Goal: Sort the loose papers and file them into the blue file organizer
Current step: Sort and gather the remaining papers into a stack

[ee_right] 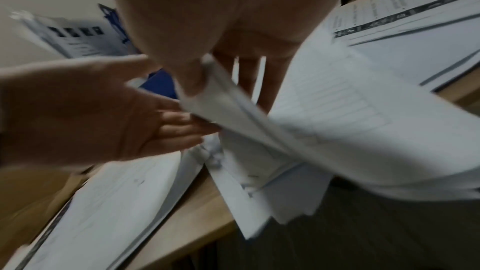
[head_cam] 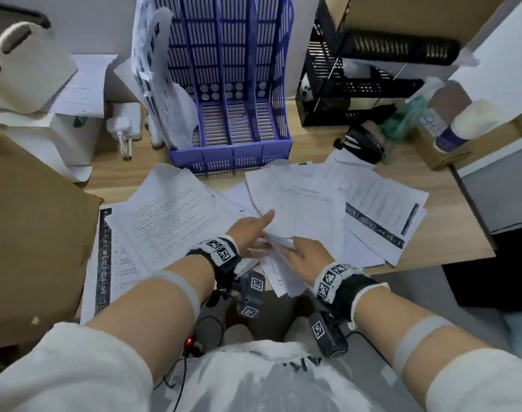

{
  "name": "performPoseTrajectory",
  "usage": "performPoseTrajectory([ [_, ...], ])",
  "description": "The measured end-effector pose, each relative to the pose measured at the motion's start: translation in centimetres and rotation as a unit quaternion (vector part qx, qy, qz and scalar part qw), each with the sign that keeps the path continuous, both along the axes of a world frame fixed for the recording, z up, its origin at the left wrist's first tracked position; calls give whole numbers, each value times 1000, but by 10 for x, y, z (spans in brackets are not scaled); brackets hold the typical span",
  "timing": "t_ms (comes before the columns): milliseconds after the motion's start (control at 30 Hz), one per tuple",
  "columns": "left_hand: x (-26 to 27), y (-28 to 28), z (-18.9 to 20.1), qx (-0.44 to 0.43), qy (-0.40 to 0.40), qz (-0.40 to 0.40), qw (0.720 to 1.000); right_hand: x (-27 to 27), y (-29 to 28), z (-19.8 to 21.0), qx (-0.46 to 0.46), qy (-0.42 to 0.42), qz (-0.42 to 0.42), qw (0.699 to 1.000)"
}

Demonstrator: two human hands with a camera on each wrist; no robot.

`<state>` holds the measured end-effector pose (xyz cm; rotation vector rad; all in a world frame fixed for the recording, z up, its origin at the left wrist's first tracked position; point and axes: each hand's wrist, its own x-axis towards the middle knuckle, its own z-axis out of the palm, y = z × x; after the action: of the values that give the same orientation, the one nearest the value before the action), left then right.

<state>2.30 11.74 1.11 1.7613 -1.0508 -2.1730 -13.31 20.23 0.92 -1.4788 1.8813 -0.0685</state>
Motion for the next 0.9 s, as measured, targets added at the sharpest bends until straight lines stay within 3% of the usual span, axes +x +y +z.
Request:
performPoseTrajectory([
  [67,-14,4,-12,12,0,-67,998,-4,9,-3,36,-89,10,995],
  [167,-17,6,-20,-125,-126,-139,974,-20,14,-3,47,-145,-19,988],
  [267,-9,4,-18,-176,-170,-116,963,-57,12,-20,7,6,-117,993],
  [367,-2,-2,-14,-174,-168,-62,968,-88,12,-29,75,116,-195,971],
  [467,16,-9,-13,-172,-175,-6,969,-101,9,-37,86,153,-182,967],
  [567,40,-18,-21,-177,-234,-3,956,-111,2,-48,114,169,-161,966],
  [733,59,-20,-22,-162,-297,33,940,-119,-8,-44,182,195,-212,940],
  [800,57,-18,-24,-158,-307,35,938,-112,-7,-37,179,170,-159,956],
  [900,53,-15,-27,-150,-315,39,936,-89,-1,-34,150,177,1,973],
])
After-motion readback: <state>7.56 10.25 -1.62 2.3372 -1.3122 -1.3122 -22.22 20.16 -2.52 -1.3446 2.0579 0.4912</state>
